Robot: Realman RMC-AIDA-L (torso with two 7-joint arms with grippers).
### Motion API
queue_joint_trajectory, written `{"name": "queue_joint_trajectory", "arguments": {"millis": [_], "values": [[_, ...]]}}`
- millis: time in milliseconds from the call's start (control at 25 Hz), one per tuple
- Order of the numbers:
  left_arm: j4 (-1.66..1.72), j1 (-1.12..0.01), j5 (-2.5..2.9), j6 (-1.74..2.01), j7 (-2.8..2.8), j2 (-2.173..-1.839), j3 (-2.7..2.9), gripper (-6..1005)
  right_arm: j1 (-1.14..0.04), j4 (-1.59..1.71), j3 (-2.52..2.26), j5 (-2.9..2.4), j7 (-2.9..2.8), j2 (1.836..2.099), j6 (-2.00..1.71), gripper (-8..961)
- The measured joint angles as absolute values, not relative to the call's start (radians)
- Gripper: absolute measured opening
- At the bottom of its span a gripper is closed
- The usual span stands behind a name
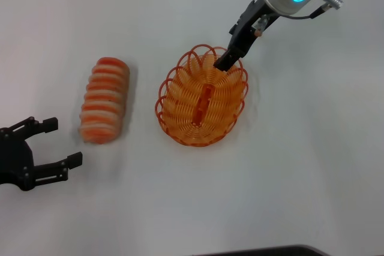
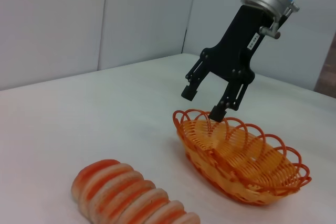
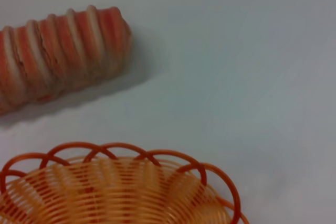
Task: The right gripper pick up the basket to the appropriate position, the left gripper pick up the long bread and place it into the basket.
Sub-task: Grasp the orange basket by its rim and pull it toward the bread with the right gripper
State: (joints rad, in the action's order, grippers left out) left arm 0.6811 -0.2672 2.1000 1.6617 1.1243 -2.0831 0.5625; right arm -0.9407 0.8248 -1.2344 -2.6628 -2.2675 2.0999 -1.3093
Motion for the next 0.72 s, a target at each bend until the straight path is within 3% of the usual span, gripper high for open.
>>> {"name": "queue_joint_trajectory", "arguments": {"millis": [720], "values": [[0.681,-0.266,2.096,1.662,1.112,-2.086,0.557,935,-0.955,0.715,-1.353,-2.589,-2.277,2.103,-1.153,822]]}}
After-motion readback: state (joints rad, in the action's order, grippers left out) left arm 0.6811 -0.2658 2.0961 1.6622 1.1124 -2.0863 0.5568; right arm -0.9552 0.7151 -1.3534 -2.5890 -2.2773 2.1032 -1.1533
